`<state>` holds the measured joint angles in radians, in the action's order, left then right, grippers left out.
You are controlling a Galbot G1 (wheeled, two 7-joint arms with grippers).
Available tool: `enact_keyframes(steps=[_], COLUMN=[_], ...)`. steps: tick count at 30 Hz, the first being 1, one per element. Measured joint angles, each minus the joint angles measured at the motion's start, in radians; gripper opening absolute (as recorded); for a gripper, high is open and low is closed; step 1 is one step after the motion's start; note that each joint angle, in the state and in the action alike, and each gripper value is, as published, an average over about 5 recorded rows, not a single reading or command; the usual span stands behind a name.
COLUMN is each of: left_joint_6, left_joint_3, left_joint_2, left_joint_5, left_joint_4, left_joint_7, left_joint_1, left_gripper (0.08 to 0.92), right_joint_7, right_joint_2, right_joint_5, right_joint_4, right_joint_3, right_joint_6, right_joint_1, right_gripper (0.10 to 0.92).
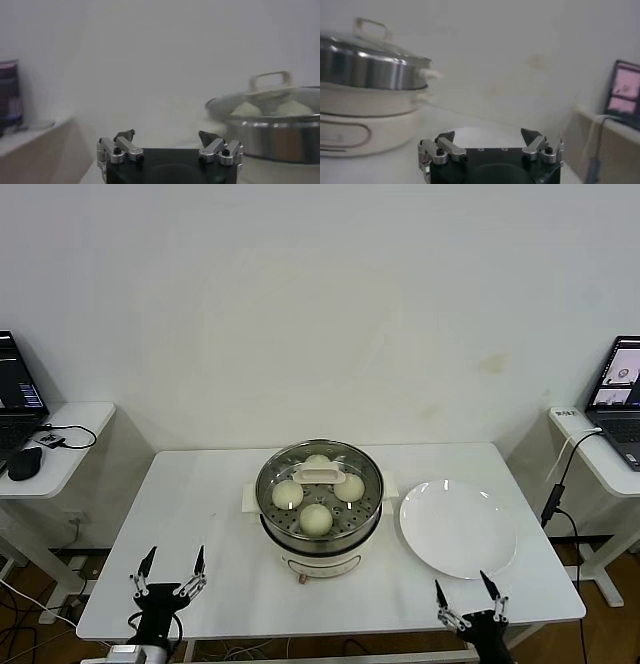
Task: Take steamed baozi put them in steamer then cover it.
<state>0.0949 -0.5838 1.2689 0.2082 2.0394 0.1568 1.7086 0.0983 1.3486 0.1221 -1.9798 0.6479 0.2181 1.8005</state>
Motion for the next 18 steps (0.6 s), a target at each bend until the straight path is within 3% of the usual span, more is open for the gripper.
enact_keyframes(steps=[18], left_joint_6=[-0.017], left_joint_3=[-0.023], left_joint_2=[0.034], left_joint_5=[0.001], left_joint_4=[-0.001], left_joint_7=[-0.03], left_joint_1=[0.054], left_gripper=[0.823], right_joint_7=[-0.049], right_joint_2=[-0.046], right_joint_5=[0.065], right_joint_4=[-0.066], right_joint_3=[-0.108], right_joint_6=[-0.081], right_joint_1=[0.042], right_gripper=[0.823])
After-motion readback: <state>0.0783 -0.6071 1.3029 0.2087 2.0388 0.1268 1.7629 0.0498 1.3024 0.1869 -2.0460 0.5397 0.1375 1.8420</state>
